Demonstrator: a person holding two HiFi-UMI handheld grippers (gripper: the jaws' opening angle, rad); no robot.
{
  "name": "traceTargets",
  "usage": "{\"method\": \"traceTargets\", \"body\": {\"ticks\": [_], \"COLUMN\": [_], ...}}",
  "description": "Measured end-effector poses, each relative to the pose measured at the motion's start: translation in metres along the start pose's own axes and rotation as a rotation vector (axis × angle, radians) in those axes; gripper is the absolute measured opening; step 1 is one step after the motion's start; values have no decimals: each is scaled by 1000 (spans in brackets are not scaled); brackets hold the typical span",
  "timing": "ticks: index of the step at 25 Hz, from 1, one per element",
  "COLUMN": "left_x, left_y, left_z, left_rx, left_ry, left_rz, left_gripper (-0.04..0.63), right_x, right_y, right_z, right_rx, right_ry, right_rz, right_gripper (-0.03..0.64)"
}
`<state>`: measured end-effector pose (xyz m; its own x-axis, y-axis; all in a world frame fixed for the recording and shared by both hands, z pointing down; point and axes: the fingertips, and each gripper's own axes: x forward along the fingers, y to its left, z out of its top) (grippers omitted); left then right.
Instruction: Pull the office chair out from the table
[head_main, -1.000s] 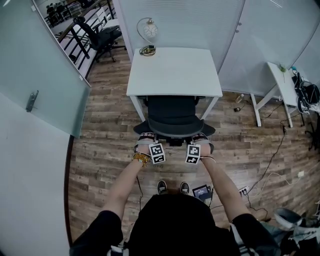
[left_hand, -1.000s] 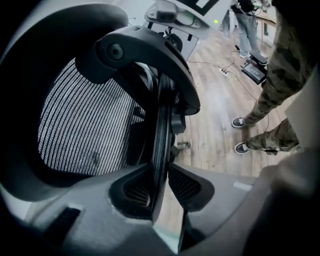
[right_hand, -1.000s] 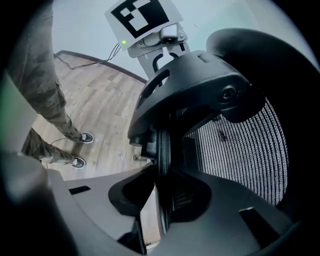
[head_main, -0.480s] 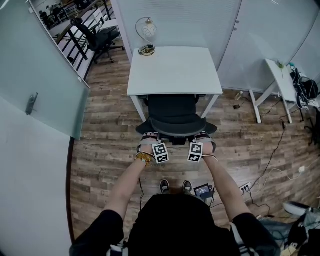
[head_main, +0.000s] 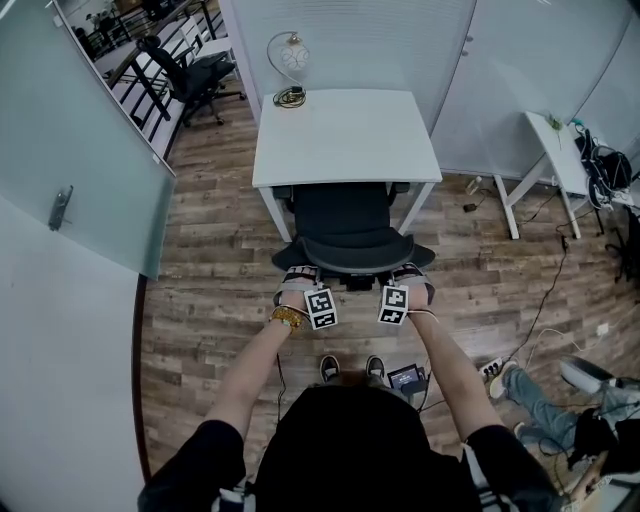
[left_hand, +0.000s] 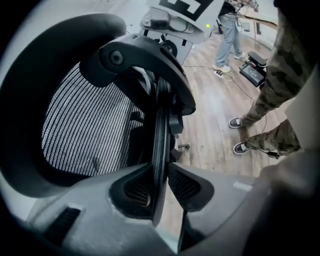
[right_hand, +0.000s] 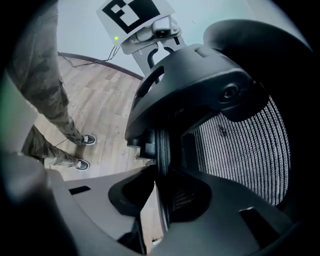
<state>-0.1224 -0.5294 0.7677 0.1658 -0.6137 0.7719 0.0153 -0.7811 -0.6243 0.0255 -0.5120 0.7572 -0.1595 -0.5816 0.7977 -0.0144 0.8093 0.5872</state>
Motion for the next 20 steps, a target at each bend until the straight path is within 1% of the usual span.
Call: {"method": "traceTargets", "body": {"ticks": [6, 17, 20], "left_x": [-2, -15, -18], "left_y": [-4, -19, -25], "left_z": [-9, -7, -4], "left_rx": [-2, 9, 5], "left_ry": [38, 18, 20], "left_rz": [-6, 10, 6], "left_gripper": [104, 106, 106], "right_x": [-3, -13, -18], "right_y": [7, 22, 30], "right_z": [11, 12, 10], "right_rx": [20, 34, 28], "right_ry": [7, 22, 9], "right_rz": [-10, -19, -21], "right_gripper": [74, 74, 74]}}
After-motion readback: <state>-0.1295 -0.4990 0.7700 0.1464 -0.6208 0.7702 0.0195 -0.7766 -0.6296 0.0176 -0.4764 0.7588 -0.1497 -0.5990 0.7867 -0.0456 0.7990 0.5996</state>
